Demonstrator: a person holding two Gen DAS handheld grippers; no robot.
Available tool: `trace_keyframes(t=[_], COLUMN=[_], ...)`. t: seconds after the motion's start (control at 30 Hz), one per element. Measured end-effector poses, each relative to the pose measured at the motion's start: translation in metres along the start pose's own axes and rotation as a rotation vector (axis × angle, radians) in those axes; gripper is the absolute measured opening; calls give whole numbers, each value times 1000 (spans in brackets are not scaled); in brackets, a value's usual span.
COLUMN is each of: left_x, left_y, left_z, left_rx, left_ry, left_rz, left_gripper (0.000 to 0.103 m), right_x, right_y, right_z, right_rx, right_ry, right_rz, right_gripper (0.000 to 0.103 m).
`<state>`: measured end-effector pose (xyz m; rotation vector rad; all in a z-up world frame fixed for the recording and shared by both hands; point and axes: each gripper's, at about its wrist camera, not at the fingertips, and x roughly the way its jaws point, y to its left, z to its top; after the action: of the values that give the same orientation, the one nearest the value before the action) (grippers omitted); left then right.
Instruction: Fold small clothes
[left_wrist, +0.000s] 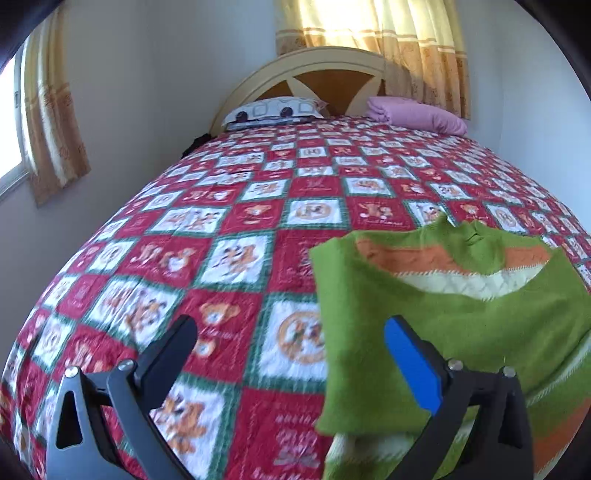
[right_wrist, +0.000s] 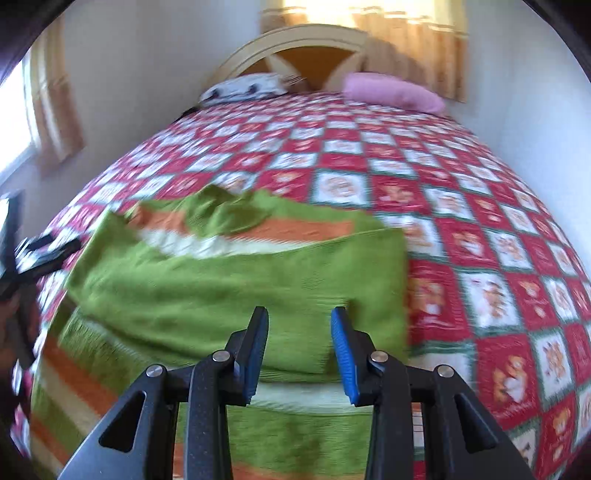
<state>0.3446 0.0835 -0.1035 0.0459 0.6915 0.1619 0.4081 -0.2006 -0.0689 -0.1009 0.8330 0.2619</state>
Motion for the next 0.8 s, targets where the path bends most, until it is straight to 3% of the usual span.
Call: trace_keyframes(t=[0.07,0.17,0.37,0.57,0.63,0.7,0.8], left_x=[23,57,59,53,50,50,53], left_y=[-9,-12,15,18,19,24,31], left_z=[5,1,-15,-22,-23,-24,-25], left_rx=[9,34,-66,-85,-94,-116,-149], left_ry=[51,151,189,180,184,191,205], left_rz=[39,166,85,85,89,84,65], left_gripper=[103,103,103,103,103,103,103], right_x=[14,33,15,-1,11,37,26], right_y=[7,7,18,13,14,13,12], right_z=[-4,-22,-41,-15,-14,-22,-26], right_rx=[-11,-7,-86,-27,-23,-35,-27], right_ry=[45,109,97,-10,12,110,61], right_rz=[29,22,-16,1,-11,-26,-21], right_gripper=[36,36,36,36,37,42,42])
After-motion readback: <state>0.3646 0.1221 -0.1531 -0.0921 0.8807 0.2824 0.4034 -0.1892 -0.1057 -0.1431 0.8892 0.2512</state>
